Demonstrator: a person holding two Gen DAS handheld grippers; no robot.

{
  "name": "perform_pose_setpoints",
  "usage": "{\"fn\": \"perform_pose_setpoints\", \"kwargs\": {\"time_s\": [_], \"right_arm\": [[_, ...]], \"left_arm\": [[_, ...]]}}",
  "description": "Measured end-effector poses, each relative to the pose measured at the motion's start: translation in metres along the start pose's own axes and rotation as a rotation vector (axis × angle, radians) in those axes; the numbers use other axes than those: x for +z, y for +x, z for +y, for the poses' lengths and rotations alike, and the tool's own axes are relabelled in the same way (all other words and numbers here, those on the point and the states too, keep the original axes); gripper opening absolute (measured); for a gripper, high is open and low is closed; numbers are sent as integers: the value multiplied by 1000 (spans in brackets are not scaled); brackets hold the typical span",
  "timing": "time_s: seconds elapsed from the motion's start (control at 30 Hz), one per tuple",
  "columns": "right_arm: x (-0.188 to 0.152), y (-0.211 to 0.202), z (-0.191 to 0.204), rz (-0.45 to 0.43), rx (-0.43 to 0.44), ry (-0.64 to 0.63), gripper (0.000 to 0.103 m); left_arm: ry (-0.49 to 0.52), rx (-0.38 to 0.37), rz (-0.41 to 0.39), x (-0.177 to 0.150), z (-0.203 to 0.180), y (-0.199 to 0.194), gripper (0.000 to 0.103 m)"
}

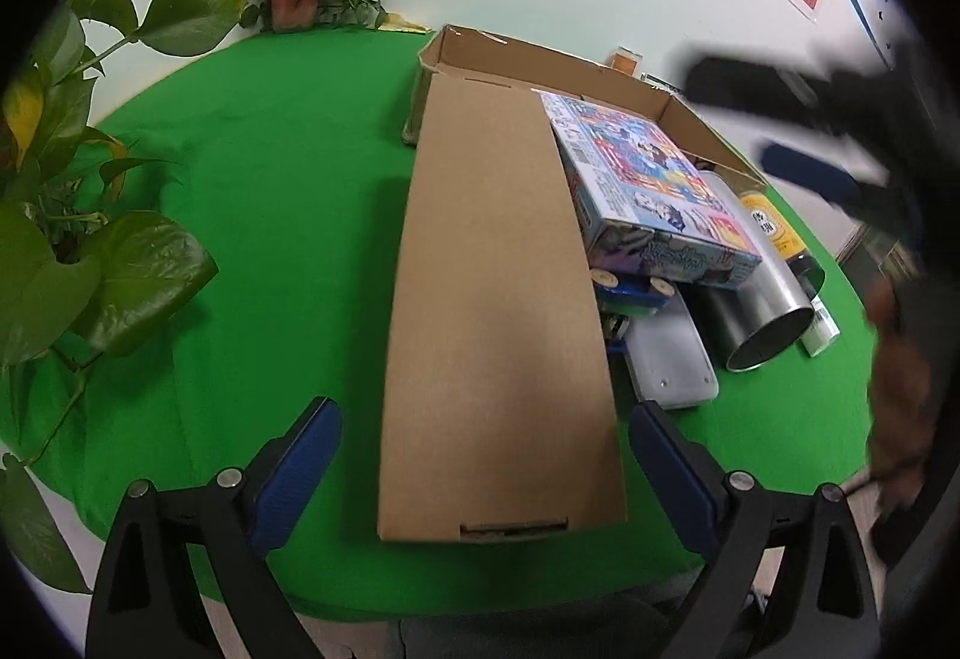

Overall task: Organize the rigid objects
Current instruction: 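Grasp the cardboard flap with the left tool and lift it up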

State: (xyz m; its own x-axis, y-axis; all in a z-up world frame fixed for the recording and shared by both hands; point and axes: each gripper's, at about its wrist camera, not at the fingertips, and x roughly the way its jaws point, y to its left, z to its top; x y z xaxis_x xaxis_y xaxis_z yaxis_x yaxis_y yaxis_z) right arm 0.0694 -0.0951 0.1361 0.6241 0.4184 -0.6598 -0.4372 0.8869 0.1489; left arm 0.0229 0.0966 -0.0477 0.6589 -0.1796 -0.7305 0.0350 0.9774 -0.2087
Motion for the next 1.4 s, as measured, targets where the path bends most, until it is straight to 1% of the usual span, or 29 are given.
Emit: {"fn": "perform_pose_setpoints", "kwargs": {"time_s": [0.07,0.1,0.13,0.2,0.23,0.27,0.3,0.33,0.37,0.4,0.6,0.63,0.7,0.73,0.87,0.93,1.0,1.1,1.13,1.2,1.23,1.33,1.4], "right_arm": [[24,23,5,121,75,54,102],[33,32,7,163,102,69,102],[43,44,12,196,117,65,102],[59,73,25,249,62,-8,102],[63,89,32,281,27,-44,102],[65,104,35,326,11,-54,102],[66,119,36,387,8,-38,102],[65,136,38,457,26,-12,102],[64,145,39,487,31,-4,103],[63,153,41,503,19,-7,103],[61,185,70,507,-69,-55,103],[57,193,76,507,-96,-79,103],[45,196,81,495,-117,-103,102],[43,199,85,491,-122,-106,94],[40,200,85,463,-116,-75,93],[43,197,85,439,-104,-55,92],[53,183,78,399,-90,-40,92],[82,165,80,327,-91,-43,92],[95,163,82,314,-90,-54,92],[131,159,84,293,-81,-66,92],[152,158,85,277,-78,-77,92],[219,155,76,231,-89,-96,92],[256,157,67,209,-97,-97,92]], "left_arm": [[14,26,56,0,-1,10,97],[33,30,80,-2,-3,15,96],[43,33,84,-5,-4,14,95],[67,34,70,-7,-7,13,83],[72,42,65,-6,-8,12,82],[74,50,61,-6,-8,12,82],[73,50,61,-6,-7,13,82],[71,49,61,-7,-6,12,82],[70,49,59,-9,-5,11,82],[71,50,55,-10,-4,10,82],[79,80,41,-21,-2,0,82],[76,83,42,-22,0,-1,82],[74,89,43,-21,2,-3,81],[74,100,38,-22,4,-4,81],[86,102,11,-18,6,-13,81],[106,112,-7,-17,7,-19,81],[126,122,-39,-12,1,-28,81],[155,128,-92,12,-5,-37,81],[166,141,-123,28,-7,-41,81],[173,154,-155,59,-10,-44,81],[173,161,-187,83,-13,-46,81],[169,149,-235,132,-19,-45,81],[186,143,-250,174,-26,-34,81]]}}
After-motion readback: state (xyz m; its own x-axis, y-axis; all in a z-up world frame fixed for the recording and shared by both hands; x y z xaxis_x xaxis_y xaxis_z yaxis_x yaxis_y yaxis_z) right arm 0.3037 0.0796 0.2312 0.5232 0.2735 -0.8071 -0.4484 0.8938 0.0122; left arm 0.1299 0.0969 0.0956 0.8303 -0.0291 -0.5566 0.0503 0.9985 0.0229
